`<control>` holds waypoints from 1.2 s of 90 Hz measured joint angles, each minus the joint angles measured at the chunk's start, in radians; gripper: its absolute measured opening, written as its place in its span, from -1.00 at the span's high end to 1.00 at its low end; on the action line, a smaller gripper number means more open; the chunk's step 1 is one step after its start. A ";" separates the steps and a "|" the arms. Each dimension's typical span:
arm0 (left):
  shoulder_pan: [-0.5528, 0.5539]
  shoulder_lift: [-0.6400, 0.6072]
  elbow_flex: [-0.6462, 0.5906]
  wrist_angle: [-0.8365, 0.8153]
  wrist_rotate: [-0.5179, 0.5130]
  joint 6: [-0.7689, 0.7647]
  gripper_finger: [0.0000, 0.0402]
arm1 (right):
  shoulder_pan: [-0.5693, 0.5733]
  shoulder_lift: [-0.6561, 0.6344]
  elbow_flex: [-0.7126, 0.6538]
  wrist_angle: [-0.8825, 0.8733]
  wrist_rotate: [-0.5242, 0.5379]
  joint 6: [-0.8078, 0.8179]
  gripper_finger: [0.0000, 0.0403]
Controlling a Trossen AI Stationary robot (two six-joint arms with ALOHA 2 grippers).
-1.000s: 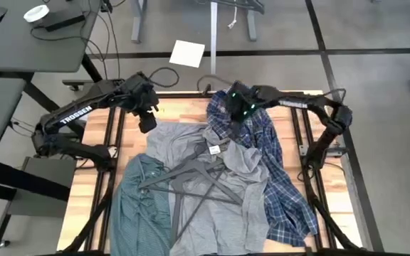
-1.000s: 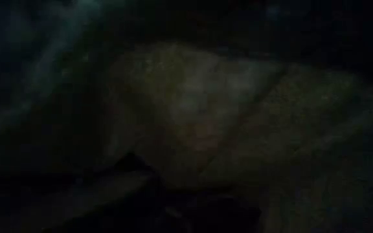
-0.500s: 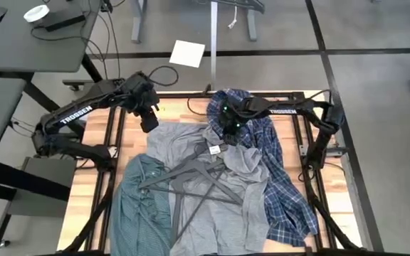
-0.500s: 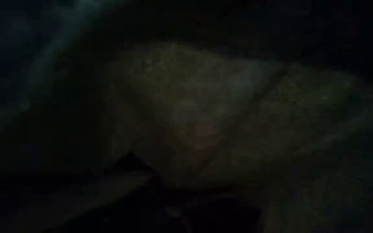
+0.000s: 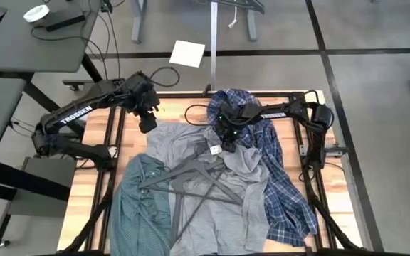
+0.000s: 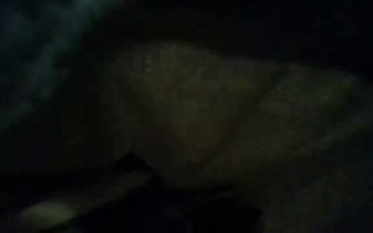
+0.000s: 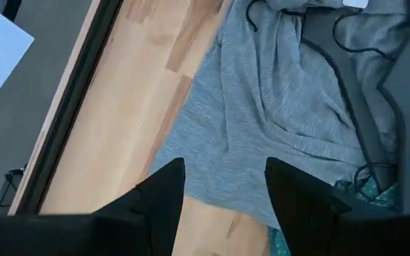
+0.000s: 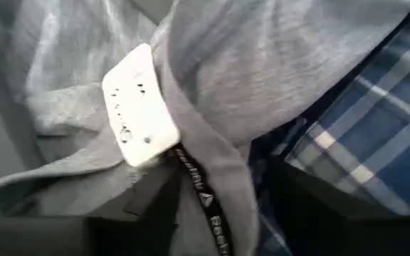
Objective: Hang clothes
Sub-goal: Put the gray t-shirt on the gray hanger
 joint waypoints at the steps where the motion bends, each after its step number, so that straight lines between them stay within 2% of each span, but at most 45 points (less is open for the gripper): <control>1: 0.000 0.000 0.000 0.000 0.000 0.001 0.10 | 0.000 -0.002 0.000 -0.001 0.000 0.001 0.48; 5: 0.000 0.000 0.000 0.001 0.000 0.008 0.10 | -0.005 -0.015 0.000 -0.013 0.001 0.003 0.76; 10: 0.000 0.000 0.000 0.001 -0.001 0.013 0.10 | -0.015 -0.041 0.000 -0.019 0.005 0.008 0.91; 38: 0.000 0.000 0.000 0.023 -0.002 -0.049 0.10 | -0.165 -0.223 0.000 -0.120 0.250 0.080 0.99; 50: 0.000 0.000 0.000 0.057 -0.002 -0.096 0.10 | -0.241 -0.232 0.000 -0.129 0.262 0.179 0.96; 61: 0.000 0.000 0.000 0.082 -0.002 -0.130 0.10 | -0.280 -0.210 0.000 -0.181 0.256 0.203 0.80; 76: 0.000 0.000 0.000 0.124 -0.002 -0.179 0.10 | -0.341 -0.238 0.044 -0.230 0.252 0.197 0.43; 94: 0.000 0.010 0.000 0.156 0.004 -0.192 0.10 | -0.352 -0.382 0.155 -0.294 0.204 0.178 0.00; 108: 0.006 0.047 0.000 0.160 0.079 -0.176 0.10 | -0.321 -0.505 0.159 -0.322 0.201 0.205 -0.17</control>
